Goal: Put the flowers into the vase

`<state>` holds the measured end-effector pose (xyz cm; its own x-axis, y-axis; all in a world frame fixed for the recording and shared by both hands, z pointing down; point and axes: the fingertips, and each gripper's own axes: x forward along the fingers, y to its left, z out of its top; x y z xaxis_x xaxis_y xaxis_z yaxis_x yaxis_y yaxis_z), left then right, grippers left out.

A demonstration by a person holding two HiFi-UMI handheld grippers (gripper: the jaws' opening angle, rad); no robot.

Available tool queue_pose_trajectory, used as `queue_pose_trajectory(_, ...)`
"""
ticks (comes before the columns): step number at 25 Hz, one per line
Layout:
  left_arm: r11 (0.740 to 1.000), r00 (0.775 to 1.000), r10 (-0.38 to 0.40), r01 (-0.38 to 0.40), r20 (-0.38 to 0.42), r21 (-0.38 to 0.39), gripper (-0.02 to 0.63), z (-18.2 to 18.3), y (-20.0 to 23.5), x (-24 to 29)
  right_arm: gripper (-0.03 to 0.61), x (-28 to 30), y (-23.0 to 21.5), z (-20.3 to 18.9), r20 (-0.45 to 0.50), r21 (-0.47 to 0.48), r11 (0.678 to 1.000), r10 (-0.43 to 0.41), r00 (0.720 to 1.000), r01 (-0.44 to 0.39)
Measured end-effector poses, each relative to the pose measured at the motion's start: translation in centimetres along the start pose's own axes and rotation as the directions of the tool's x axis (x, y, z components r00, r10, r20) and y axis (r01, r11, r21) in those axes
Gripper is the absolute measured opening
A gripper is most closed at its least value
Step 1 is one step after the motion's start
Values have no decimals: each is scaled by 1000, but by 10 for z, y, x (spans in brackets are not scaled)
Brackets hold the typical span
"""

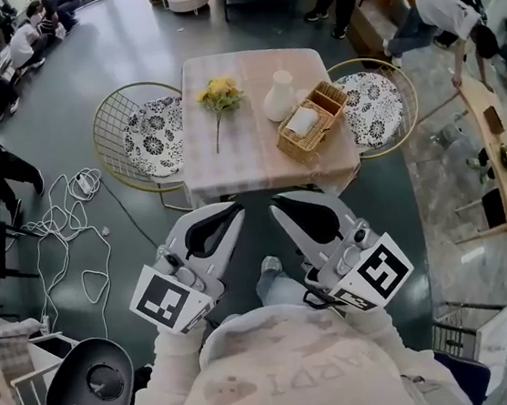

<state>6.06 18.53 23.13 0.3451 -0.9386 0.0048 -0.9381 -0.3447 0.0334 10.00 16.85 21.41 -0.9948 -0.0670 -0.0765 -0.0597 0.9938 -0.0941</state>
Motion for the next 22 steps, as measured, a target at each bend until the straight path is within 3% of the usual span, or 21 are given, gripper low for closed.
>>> queue_pose_trajectory(10, 999, 1000, 23, -23, -3, 44, 0, 7, 26, 71, 40, 7, -77, 4, -7, -6, 1000, 10, 1000, -10)
queue_pose_trajectory(18, 1000, 998, 17, -16, -53, 18, 0, -10, 42, 93, 40, 8, -107, -3, 0, 36, 999, -12, 1000, 12)
queue_pose_trajectory(22, 1000, 1000, -7, 7, -27, 8, 0, -8, 50, 107, 40, 13, -116, -2, -9, 18, 999, -31, 999, 31)
